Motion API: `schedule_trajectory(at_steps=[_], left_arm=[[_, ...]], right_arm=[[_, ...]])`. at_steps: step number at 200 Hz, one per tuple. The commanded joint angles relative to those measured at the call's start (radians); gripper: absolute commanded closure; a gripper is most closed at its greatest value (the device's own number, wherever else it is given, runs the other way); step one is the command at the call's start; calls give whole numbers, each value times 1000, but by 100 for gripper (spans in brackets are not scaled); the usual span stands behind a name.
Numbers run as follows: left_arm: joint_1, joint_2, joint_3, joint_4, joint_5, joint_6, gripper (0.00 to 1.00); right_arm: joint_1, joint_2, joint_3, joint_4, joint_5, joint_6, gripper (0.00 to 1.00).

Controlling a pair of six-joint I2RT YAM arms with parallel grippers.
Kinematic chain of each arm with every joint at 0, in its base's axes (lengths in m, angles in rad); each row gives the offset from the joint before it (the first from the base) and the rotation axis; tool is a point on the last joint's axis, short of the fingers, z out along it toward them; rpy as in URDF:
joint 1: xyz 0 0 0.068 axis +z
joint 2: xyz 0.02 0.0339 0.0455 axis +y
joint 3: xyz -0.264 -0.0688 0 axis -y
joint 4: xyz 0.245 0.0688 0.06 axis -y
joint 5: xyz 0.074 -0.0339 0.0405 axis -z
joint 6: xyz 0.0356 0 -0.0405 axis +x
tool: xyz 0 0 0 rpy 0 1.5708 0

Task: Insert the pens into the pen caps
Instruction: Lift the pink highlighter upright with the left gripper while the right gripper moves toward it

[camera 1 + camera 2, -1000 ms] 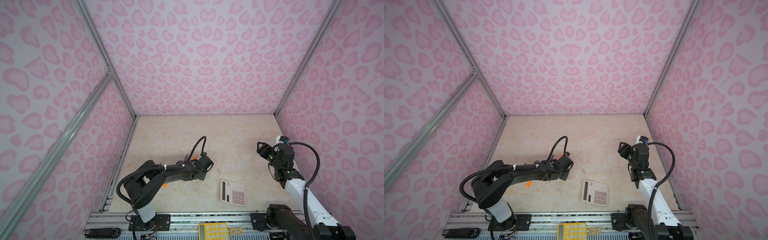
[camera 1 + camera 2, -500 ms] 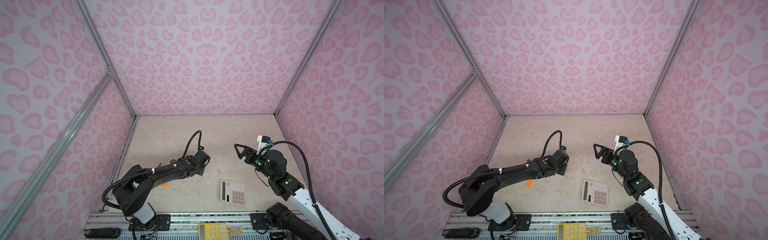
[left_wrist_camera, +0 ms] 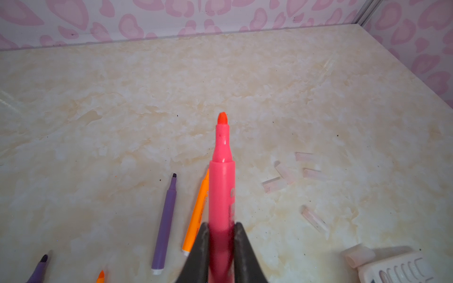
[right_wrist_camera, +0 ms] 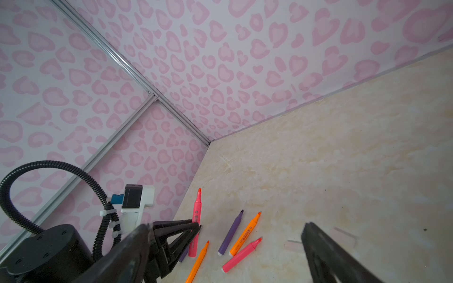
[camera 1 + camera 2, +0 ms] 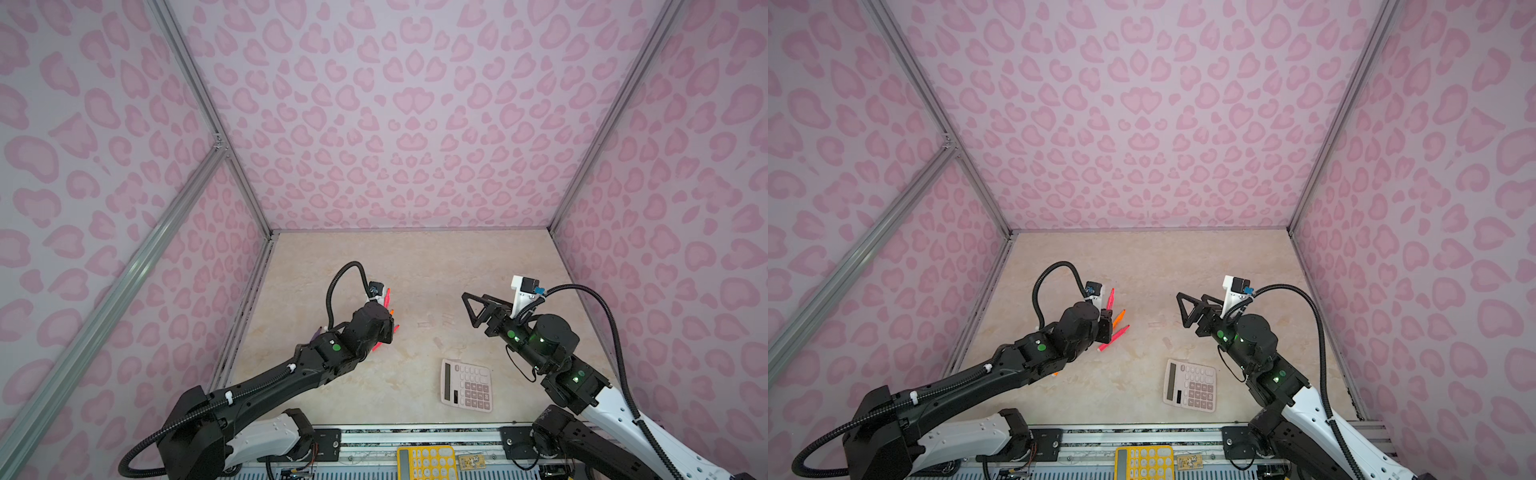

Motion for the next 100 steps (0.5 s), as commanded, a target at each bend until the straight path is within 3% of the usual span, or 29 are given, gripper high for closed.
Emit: schedule_trajectory(at_steps=[1,31,68,83,100], left_arm=[[1,-18,-6,143,-33,8,96],[1,-34,-22,227,-4,38,96],[1,-109,-62,247,64,81,96],[1,-144,-86,257,84,103,96],[0,-178,-103,265,98,115,96]], right_arm=[[1,-15,-51,168,8,-80,2],[-1,71,22,136,5,-127,11],[4,272,148,136,-117,-103,22],[32,336,177,119,-102,-62,36],[91,344,161,157,-56,-50,35]])
